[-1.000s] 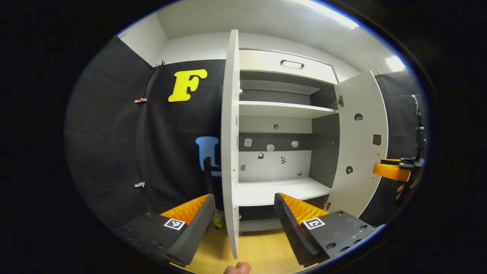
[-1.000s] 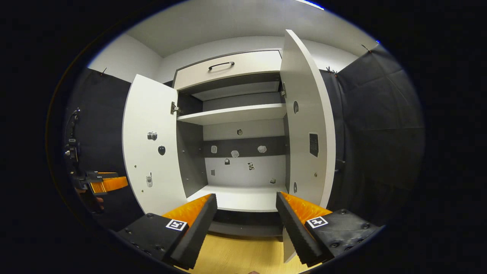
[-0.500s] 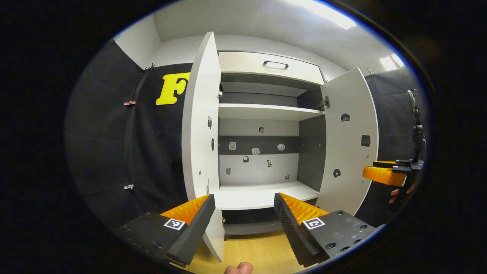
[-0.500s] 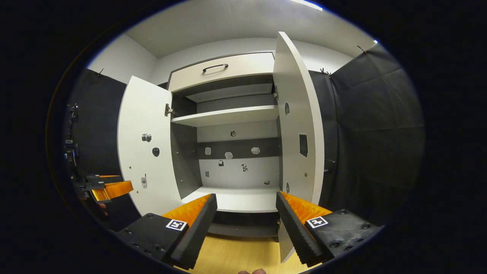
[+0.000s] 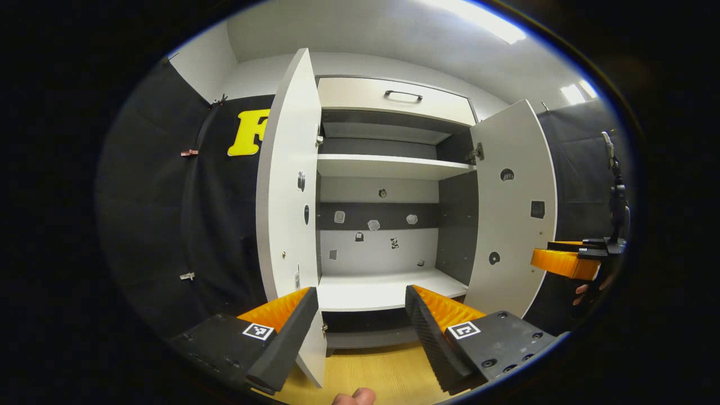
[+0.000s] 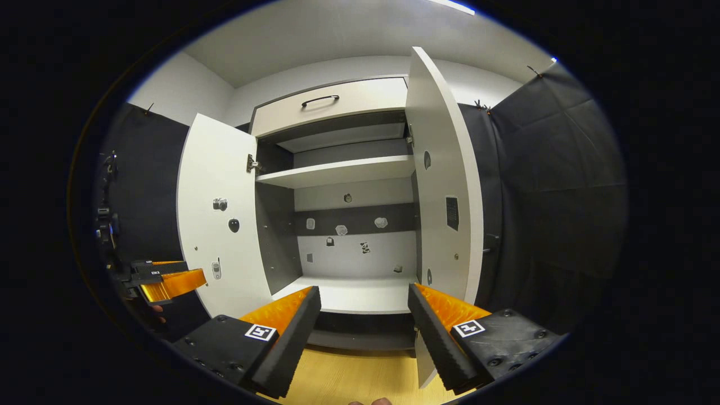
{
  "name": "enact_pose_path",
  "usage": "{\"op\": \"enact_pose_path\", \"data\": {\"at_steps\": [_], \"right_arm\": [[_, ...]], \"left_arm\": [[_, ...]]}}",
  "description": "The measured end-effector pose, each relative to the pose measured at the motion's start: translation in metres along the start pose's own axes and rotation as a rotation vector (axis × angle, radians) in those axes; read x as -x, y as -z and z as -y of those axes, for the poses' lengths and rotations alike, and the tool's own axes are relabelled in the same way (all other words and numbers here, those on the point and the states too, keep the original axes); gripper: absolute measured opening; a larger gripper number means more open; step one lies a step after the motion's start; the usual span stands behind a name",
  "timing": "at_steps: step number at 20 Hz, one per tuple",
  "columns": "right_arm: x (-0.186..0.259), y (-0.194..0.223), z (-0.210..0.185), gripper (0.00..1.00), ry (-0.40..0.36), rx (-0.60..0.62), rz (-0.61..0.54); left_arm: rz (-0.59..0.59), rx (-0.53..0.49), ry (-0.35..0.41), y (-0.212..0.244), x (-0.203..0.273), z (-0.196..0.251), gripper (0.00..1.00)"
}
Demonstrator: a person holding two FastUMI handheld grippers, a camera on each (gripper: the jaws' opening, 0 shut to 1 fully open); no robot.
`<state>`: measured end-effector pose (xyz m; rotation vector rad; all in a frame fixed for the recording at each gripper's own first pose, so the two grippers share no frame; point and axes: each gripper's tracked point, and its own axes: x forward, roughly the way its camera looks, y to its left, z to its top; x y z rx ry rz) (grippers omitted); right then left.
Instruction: Open the right door of the double-door shoe cabinet with the right hand, and open the left door with the left hand.
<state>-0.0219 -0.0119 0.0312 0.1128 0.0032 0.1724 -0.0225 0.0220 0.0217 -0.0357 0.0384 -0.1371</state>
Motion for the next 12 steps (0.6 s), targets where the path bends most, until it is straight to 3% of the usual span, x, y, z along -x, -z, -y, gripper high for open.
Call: {"op": "enact_pose_path", "data": {"at_steps": [12], "right_arm": [[-0.0027,0.0002,0.0002,0.98,-0.001,-0.007,0.0]], "left_arm": [[-0.011,-0.005,0.004,0.0028,-0.0032,0.0016,0.96]]}}
